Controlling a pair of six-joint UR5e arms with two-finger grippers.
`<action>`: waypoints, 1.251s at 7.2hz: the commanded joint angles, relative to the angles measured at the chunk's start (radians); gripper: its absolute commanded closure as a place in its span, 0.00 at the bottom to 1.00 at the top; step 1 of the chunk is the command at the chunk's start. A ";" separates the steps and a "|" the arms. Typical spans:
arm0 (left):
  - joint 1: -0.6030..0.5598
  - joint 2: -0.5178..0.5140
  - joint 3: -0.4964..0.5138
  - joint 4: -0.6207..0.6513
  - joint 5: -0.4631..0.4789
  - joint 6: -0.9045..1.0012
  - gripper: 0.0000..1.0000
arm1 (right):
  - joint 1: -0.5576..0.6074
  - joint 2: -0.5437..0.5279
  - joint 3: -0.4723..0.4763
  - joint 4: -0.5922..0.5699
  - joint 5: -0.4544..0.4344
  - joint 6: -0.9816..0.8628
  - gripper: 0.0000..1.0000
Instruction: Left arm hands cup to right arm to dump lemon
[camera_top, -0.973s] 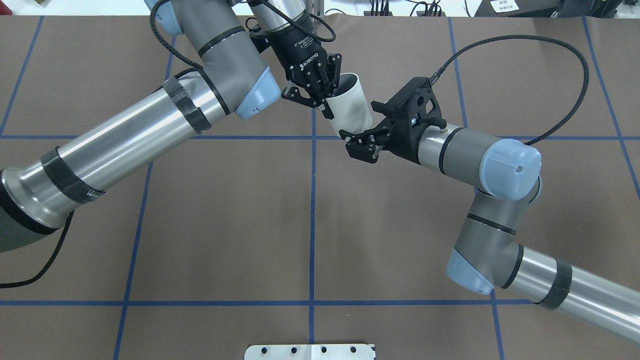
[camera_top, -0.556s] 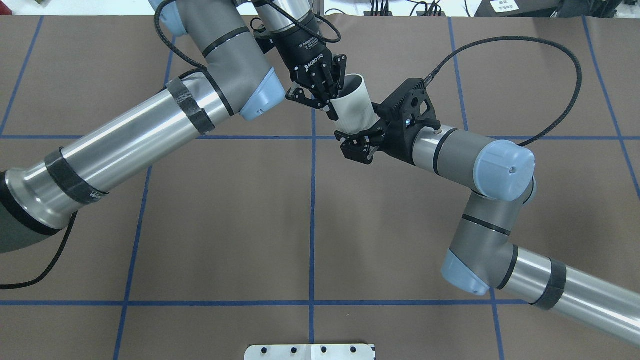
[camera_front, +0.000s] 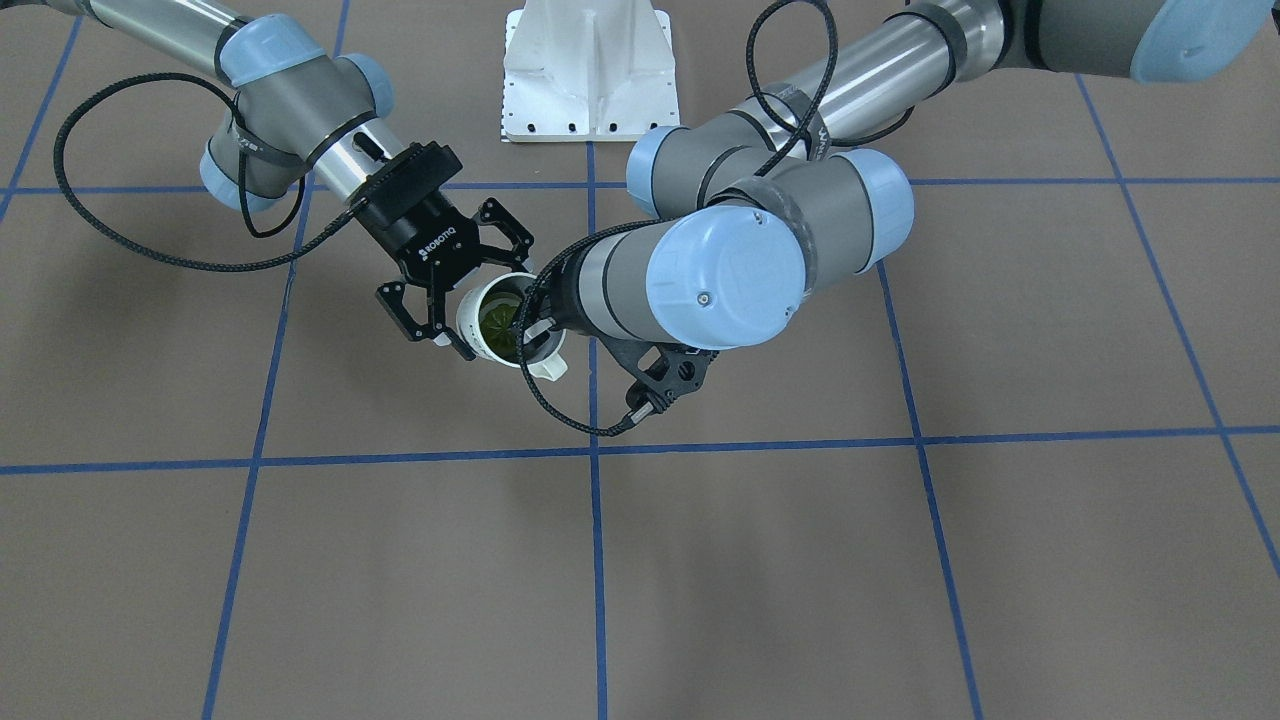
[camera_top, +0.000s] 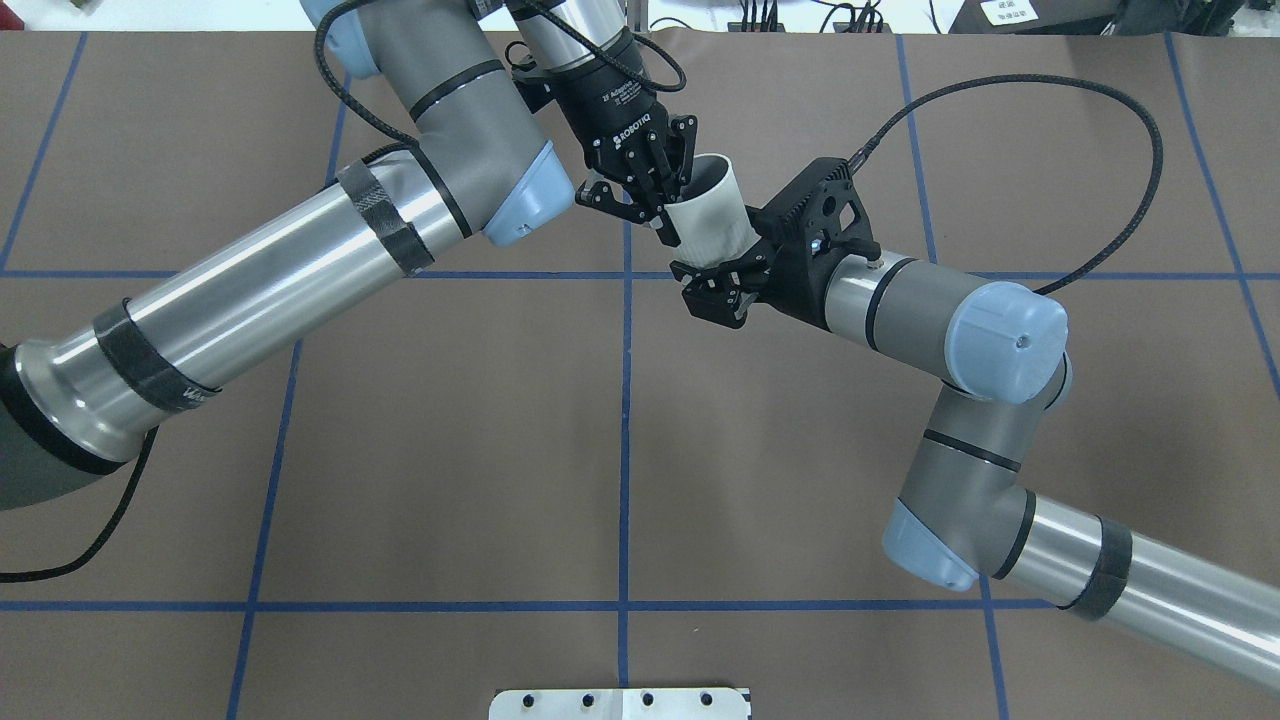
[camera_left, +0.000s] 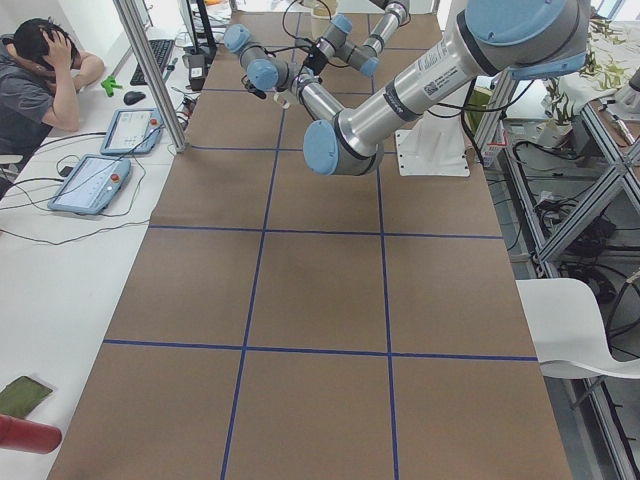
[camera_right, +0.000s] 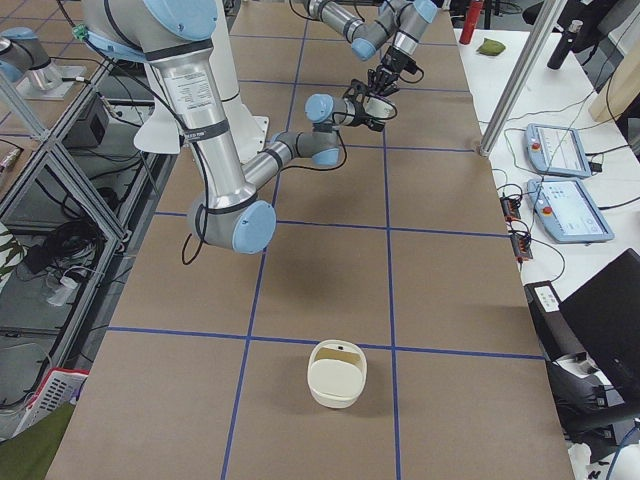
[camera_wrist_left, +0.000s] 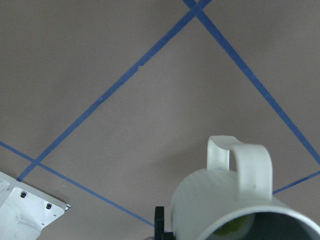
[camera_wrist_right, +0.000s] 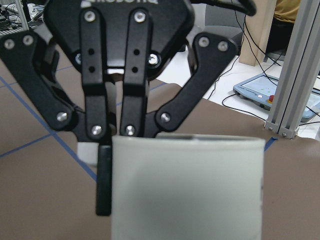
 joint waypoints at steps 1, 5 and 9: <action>0.002 0.000 0.000 0.001 0.000 0.000 1.00 | 0.000 0.000 0.000 0.002 -0.003 0.000 0.01; 0.003 0.001 -0.002 -0.008 0.000 0.000 1.00 | 0.000 0.001 -0.008 0.002 -0.003 0.001 0.02; 0.006 0.001 -0.002 -0.023 0.000 0.000 1.00 | 0.000 0.001 -0.009 -0.002 -0.002 0.014 0.44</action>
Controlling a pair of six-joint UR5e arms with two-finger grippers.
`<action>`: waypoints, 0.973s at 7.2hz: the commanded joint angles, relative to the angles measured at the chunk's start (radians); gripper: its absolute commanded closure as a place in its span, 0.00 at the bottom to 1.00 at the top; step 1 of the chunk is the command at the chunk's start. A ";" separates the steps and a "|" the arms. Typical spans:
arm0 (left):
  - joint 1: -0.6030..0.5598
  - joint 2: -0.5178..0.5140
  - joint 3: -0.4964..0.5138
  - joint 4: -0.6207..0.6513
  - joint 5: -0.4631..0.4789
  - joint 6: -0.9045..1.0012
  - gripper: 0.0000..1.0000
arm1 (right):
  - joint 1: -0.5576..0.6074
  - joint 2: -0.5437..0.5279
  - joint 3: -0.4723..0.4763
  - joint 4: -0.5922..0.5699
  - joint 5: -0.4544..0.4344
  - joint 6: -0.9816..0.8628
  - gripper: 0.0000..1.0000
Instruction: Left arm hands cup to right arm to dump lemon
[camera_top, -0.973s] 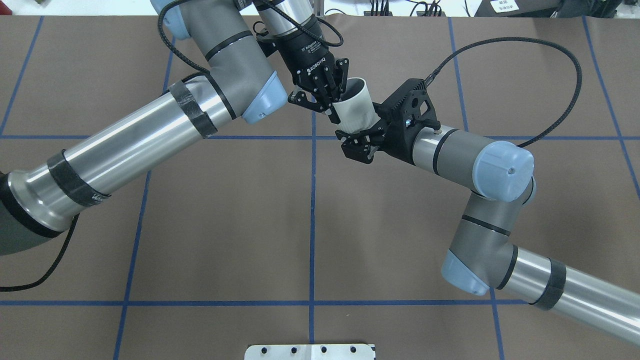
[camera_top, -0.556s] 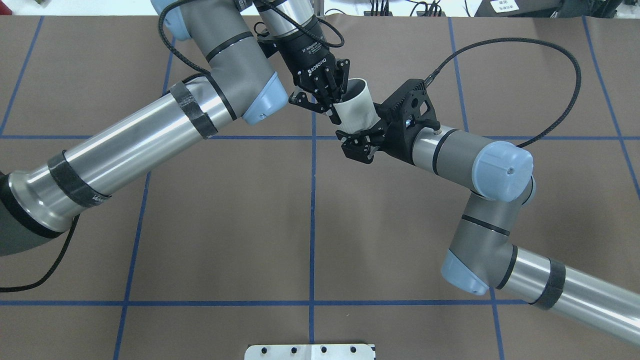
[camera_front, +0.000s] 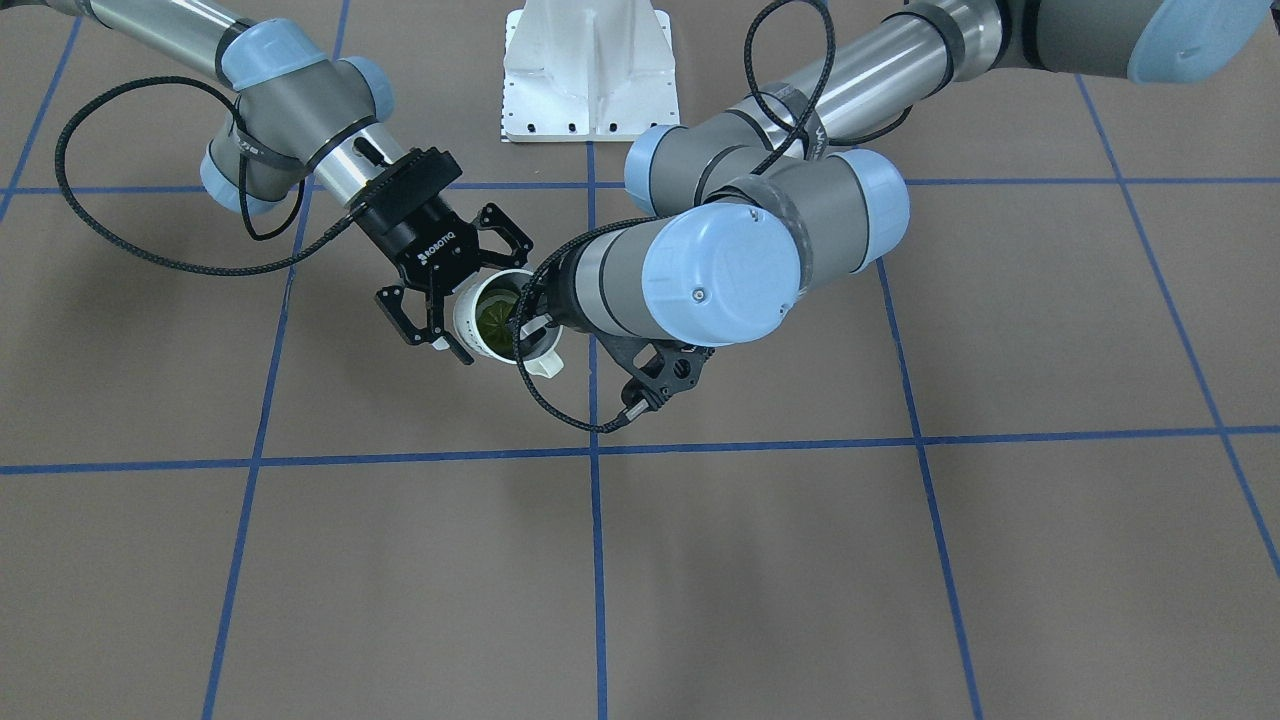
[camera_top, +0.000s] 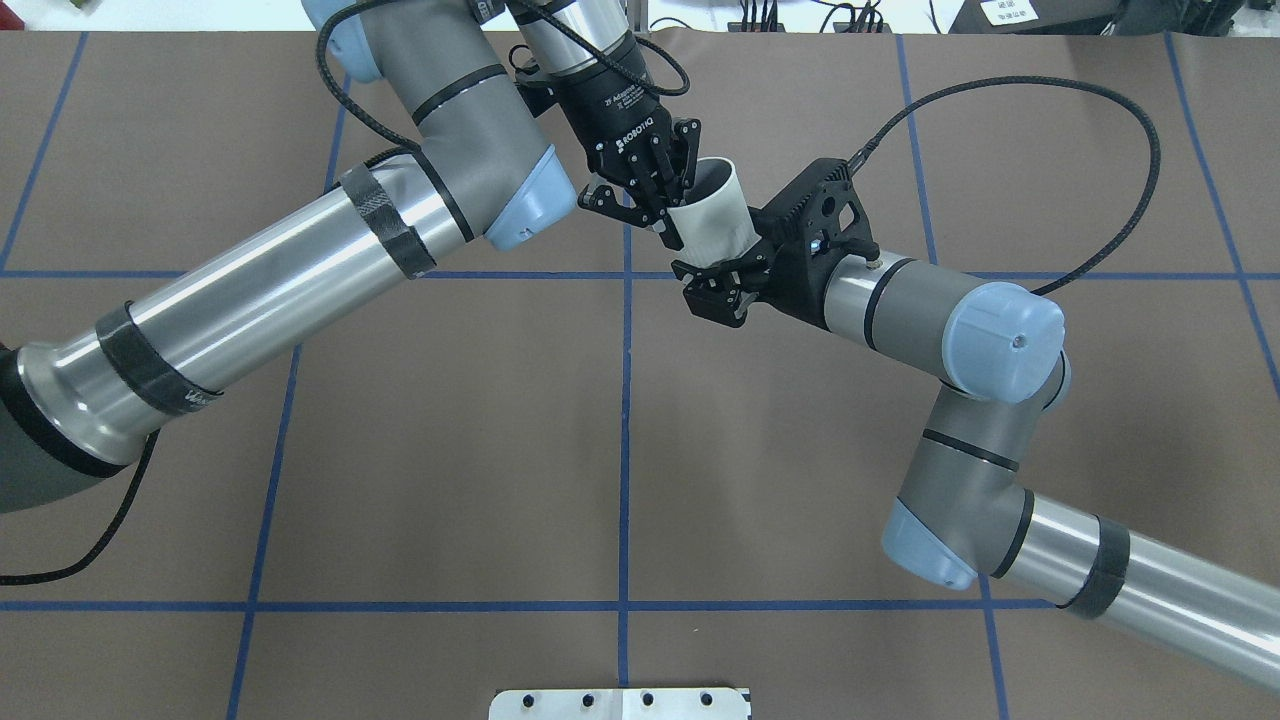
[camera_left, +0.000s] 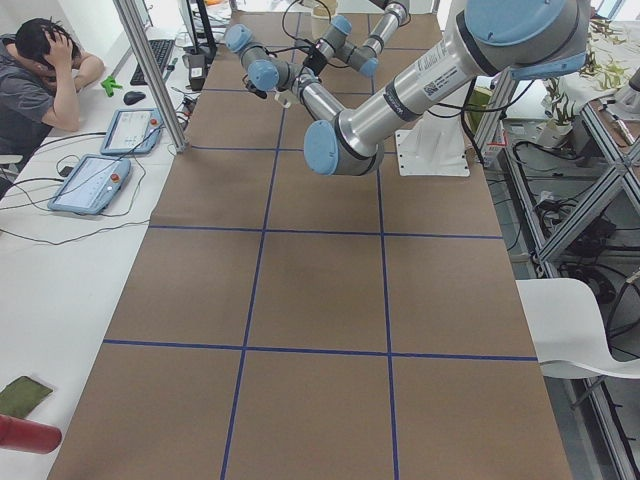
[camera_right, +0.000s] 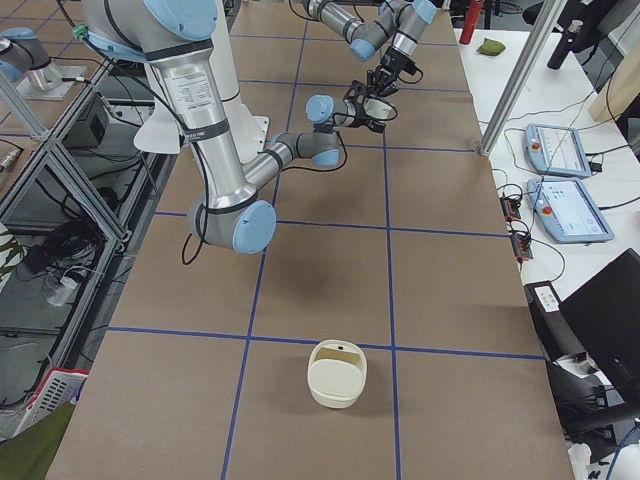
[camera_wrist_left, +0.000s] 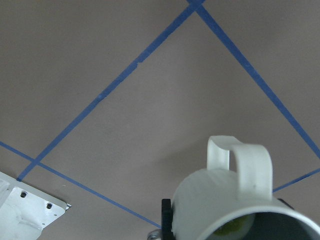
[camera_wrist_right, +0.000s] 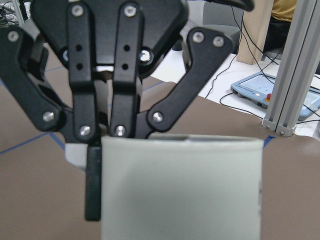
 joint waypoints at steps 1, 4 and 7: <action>0.003 0.005 -0.002 -0.066 0.003 0.006 0.02 | 0.002 0.000 0.001 -0.037 0.003 0.009 0.73; 0.000 0.019 -0.002 -0.119 0.003 -0.003 0.00 | 0.005 -0.002 0.006 -0.041 0.003 0.010 0.78; -0.050 0.019 -0.002 -0.122 -0.002 -0.040 0.00 | 0.009 -0.053 0.017 -0.029 0.009 0.007 0.78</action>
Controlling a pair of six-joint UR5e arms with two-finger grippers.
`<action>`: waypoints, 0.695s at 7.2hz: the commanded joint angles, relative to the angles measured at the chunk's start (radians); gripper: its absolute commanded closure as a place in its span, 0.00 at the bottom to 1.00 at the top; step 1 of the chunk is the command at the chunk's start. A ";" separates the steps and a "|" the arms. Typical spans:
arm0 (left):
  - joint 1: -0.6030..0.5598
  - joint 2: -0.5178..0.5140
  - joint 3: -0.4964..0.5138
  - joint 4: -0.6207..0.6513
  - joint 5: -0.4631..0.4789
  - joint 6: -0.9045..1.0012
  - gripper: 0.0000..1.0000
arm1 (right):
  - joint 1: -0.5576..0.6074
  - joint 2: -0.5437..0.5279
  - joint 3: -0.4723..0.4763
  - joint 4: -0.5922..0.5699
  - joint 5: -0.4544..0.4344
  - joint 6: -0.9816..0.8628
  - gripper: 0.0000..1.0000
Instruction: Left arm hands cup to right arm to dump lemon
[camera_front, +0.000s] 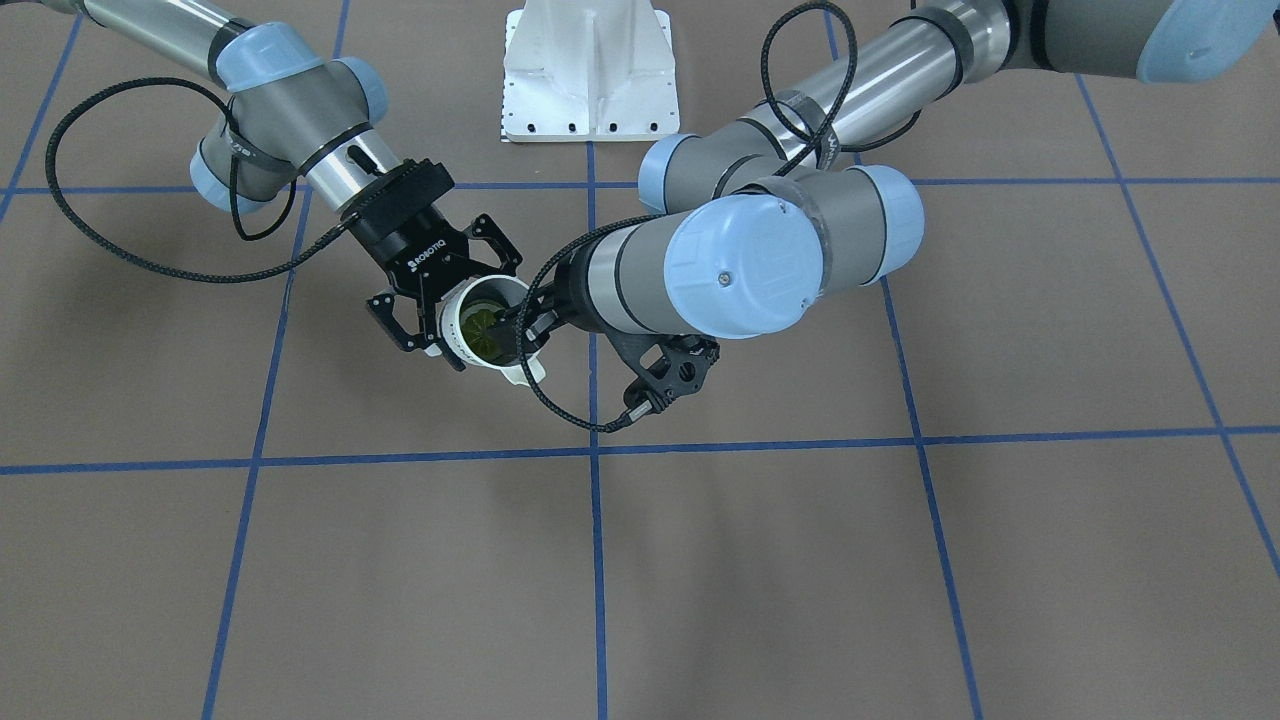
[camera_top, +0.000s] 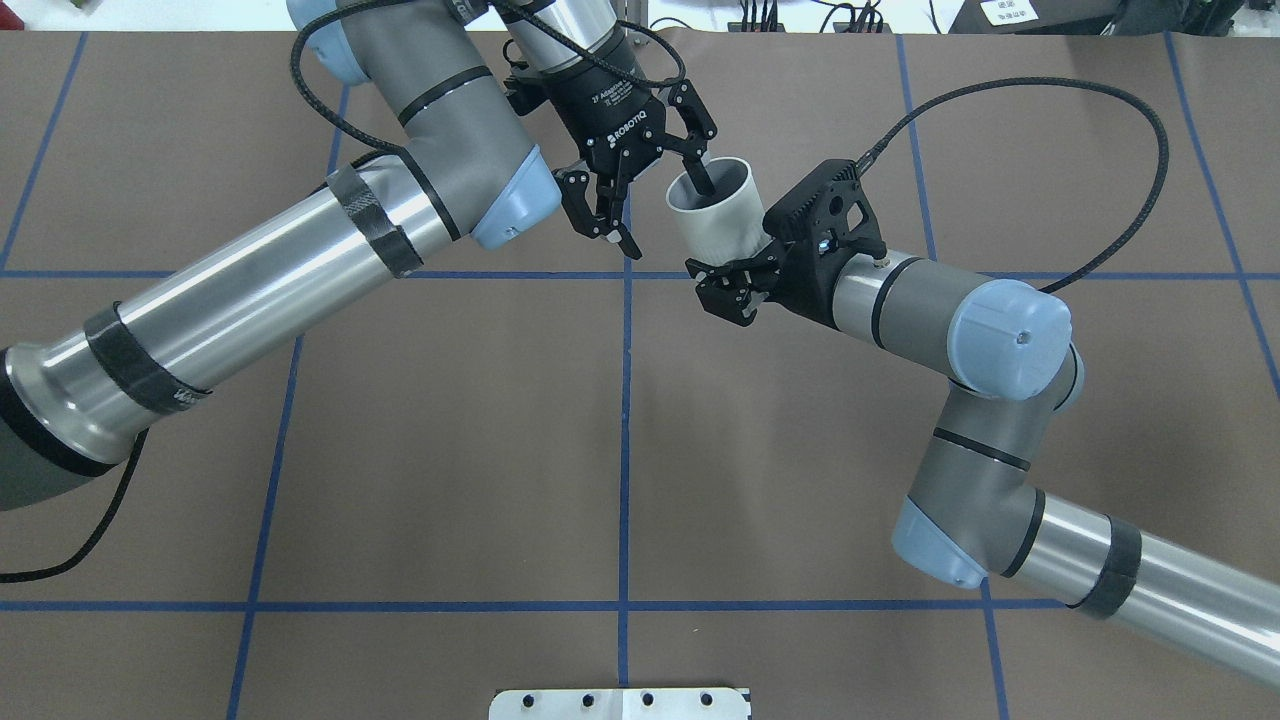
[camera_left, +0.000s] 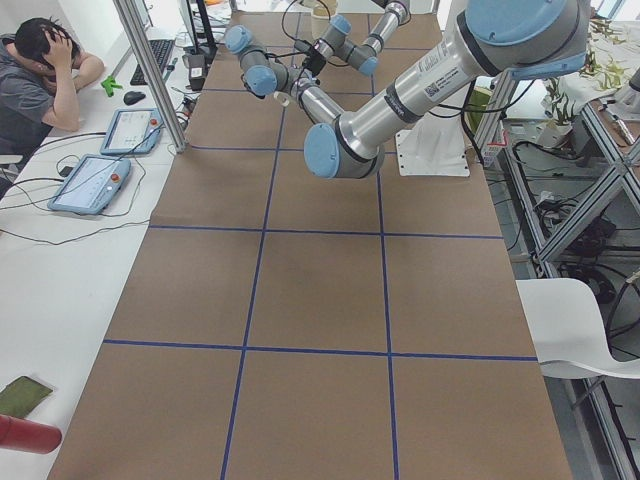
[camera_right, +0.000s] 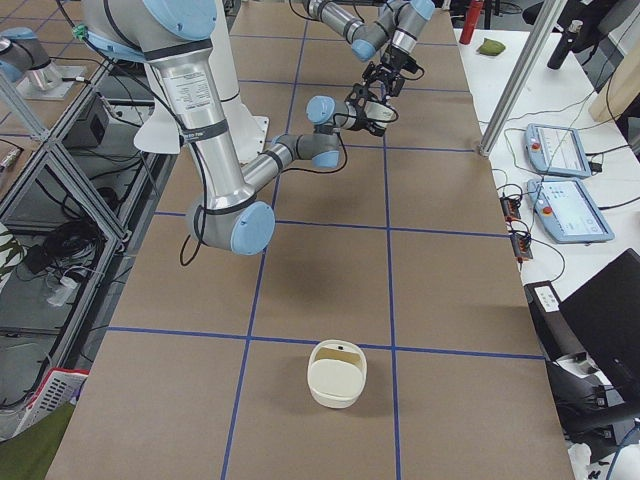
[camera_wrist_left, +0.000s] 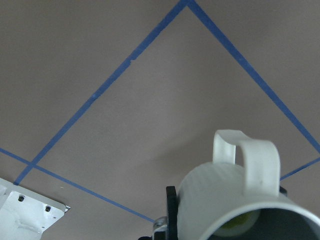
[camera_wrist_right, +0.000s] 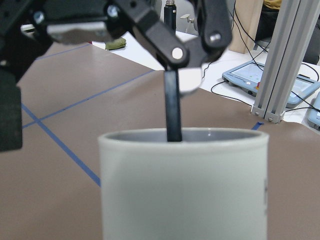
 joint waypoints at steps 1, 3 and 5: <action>-0.057 0.000 0.001 0.003 -0.004 -0.008 0.00 | 0.003 -0.046 0.007 0.004 0.003 -0.001 0.78; -0.089 0.000 -0.002 -0.003 -0.004 -0.002 0.00 | 0.050 -0.113 0.019 0.003 -0.003 0.002 0.73; -0.094 0.024 -0.002 -0.005 0.004 0.018 0.00 | 0.191 -0.284 0.101 0.004 0.008 0.241 0.71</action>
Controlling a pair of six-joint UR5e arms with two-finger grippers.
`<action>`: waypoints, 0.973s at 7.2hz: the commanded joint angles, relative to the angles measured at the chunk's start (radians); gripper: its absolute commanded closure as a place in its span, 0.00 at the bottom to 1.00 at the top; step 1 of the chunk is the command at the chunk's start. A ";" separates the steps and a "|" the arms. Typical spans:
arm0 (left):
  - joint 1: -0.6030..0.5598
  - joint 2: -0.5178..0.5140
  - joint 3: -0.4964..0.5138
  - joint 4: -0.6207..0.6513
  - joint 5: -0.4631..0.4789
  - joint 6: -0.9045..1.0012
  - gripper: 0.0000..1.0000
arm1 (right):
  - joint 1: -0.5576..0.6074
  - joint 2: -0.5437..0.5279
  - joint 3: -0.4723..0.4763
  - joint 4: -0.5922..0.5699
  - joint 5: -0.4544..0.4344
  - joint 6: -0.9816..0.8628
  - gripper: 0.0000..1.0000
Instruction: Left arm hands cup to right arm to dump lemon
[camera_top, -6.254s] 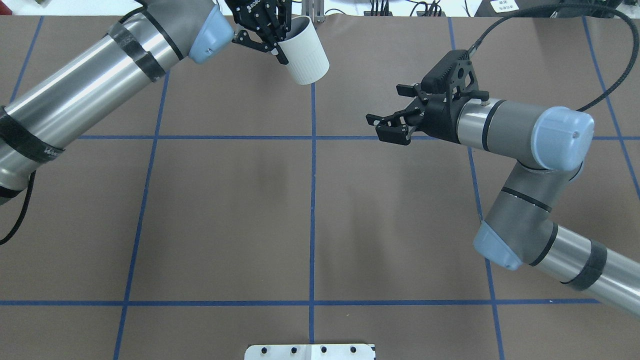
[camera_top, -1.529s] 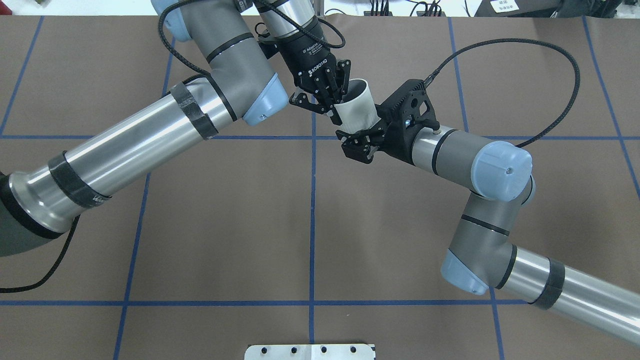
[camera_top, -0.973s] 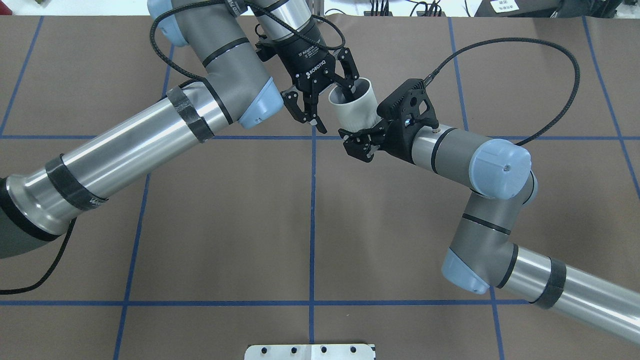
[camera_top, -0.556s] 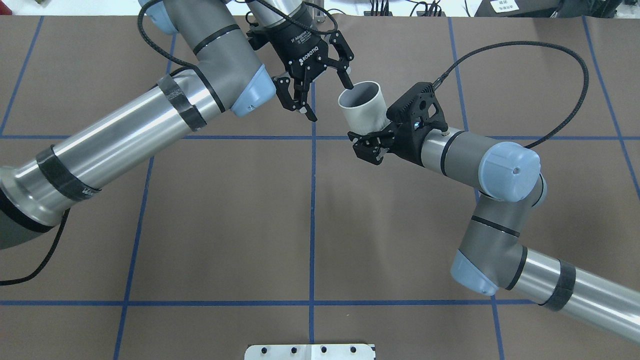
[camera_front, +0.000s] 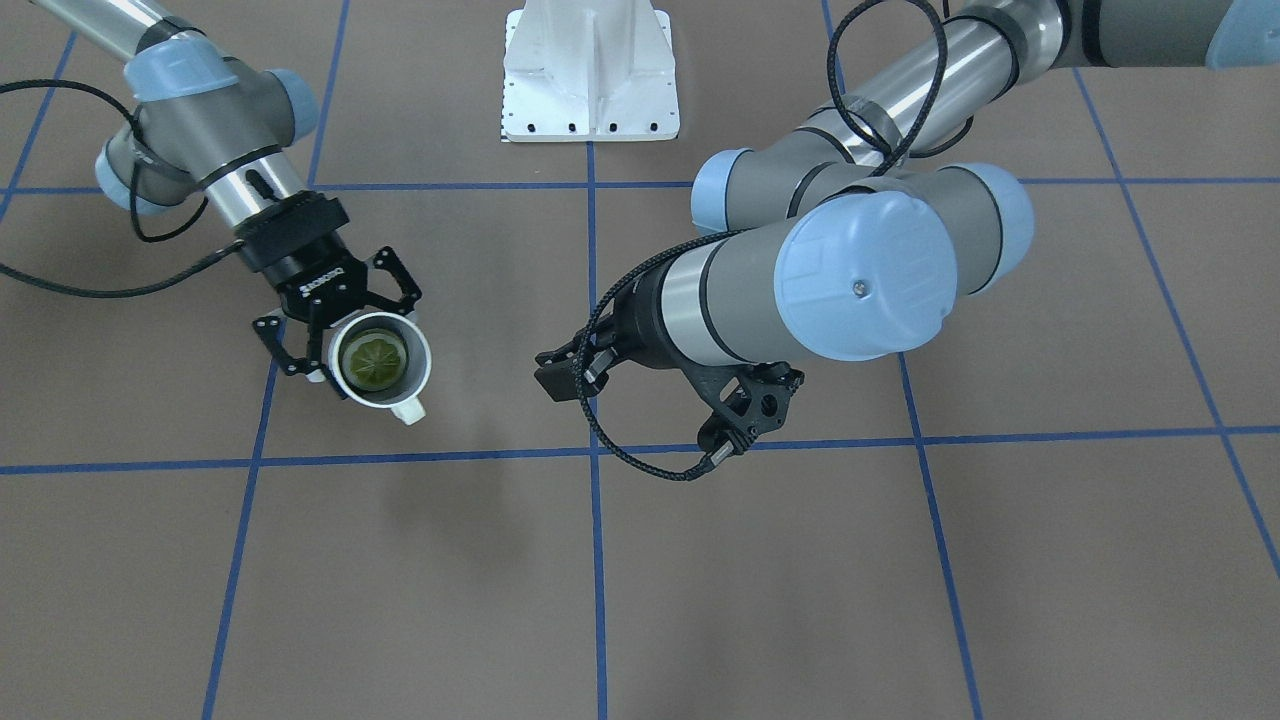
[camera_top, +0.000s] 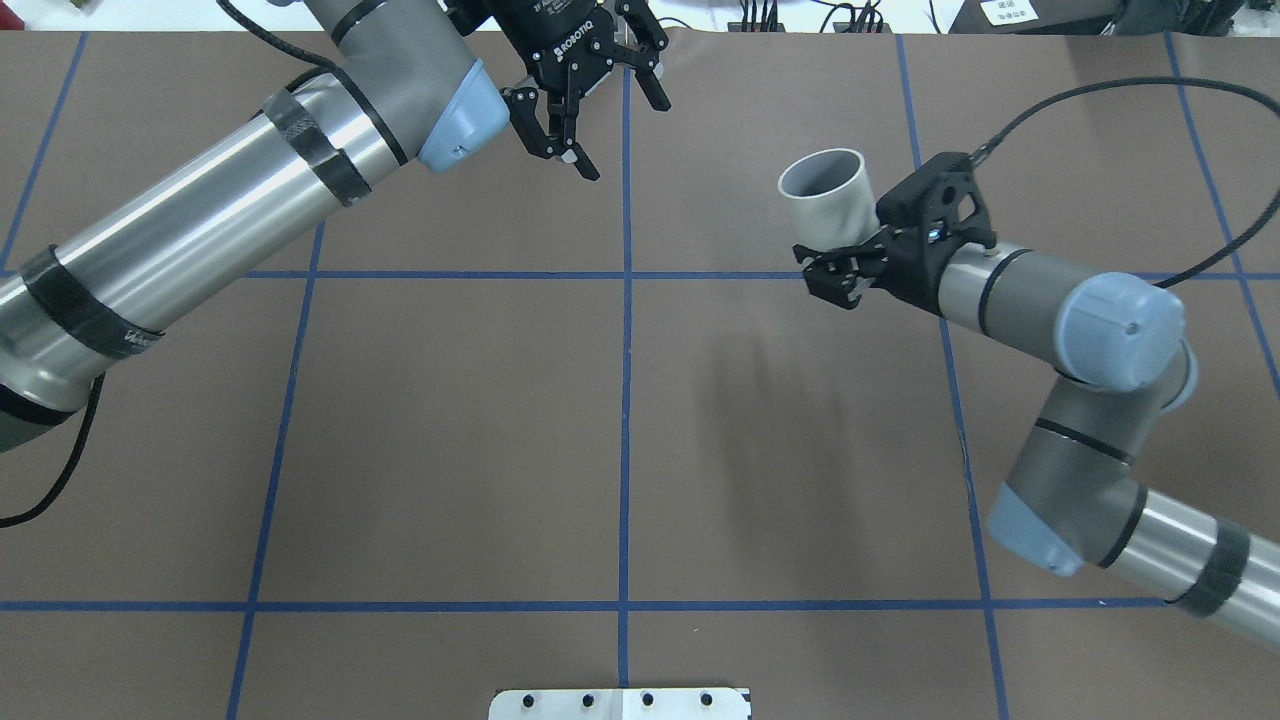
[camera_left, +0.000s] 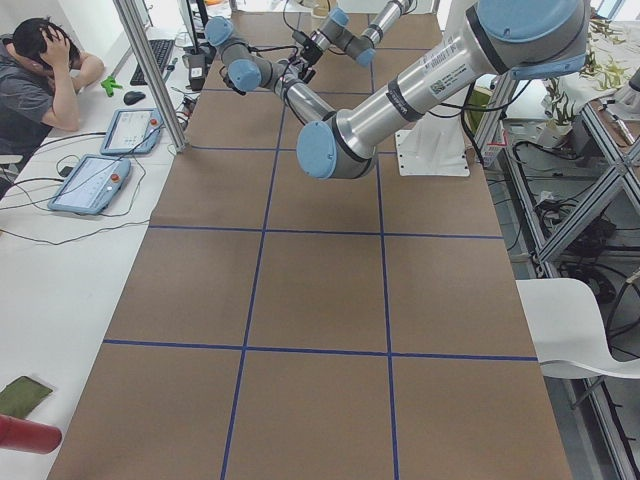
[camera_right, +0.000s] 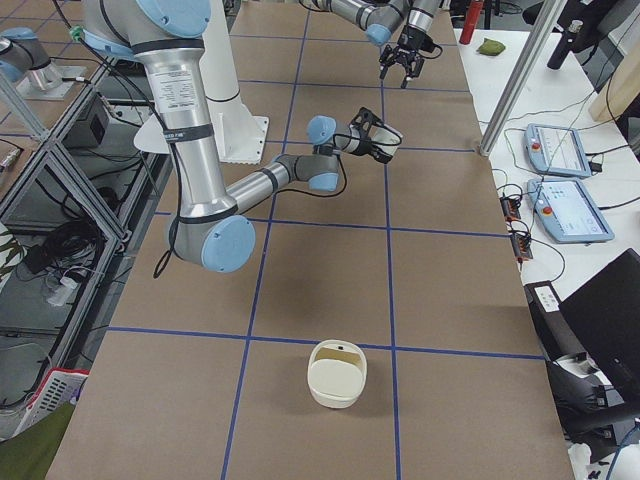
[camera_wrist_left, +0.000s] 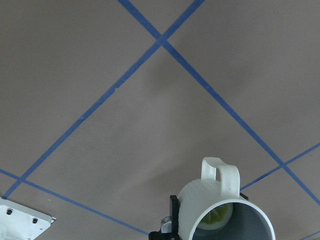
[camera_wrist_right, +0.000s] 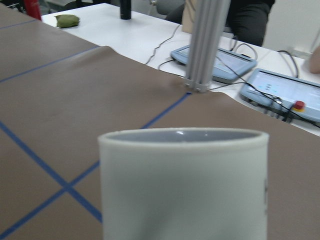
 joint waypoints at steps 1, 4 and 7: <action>-0.005 0.021 0.000 -0.001 0.005 0.022 0.00 | 0.136 -0.139 0.045 0.009 0.009 0.206 0.71; -0.012 0.025 -0.002 0.003 0.007 0.021 0.00 | 0.319 -0.396 0.022 0.300 0.052 0.186 0.79; -0.018 0.025 -0.003 0.005 0.010 0.019 0.00 | 0.403 -0.524 -0.089 0.584 0.061 0.188 0.81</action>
